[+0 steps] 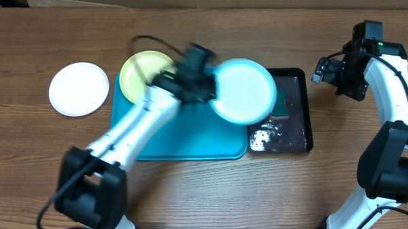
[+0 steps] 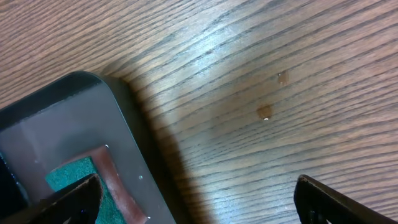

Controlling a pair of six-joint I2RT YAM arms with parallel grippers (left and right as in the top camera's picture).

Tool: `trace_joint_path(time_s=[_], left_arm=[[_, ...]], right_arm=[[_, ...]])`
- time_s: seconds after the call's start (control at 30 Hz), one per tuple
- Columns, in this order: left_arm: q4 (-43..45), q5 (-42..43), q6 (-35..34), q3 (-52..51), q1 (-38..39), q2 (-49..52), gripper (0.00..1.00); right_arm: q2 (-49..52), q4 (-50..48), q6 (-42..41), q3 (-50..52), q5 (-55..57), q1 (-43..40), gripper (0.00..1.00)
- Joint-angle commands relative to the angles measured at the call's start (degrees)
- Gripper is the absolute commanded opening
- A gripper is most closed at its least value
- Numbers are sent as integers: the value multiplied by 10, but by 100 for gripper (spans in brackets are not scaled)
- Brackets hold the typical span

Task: Clean dirty plates on tray and stack at the side
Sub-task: 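Carry the light blue plate left and stack it on the white plate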

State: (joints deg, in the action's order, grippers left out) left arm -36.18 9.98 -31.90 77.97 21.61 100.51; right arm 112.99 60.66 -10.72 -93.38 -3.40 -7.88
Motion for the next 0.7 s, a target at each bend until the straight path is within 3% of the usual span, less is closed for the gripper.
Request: trace_joint_path(time_s=[0.0,0.07,0.23,0.47,0.67], left_arm=[[0,221,-15,2,-132,-5,4],[-10,276,-8,2,-225,-5,4],[-56,252,2,2,-382,-5,4],[-82,89,-12,-2,-531,-5,4],[-67,-79,-31,-3,-560,-4,4]], right_arm=[[-9,-2,-4,-6,4,-2,100],[-9,-2,-4,-6,3,-2,100],[-9,-2,-4,-6,4,-2,100],[-9,-2,-4,-6,3,-2,100],[-9,-2,-4,-6,3,-2,100]])
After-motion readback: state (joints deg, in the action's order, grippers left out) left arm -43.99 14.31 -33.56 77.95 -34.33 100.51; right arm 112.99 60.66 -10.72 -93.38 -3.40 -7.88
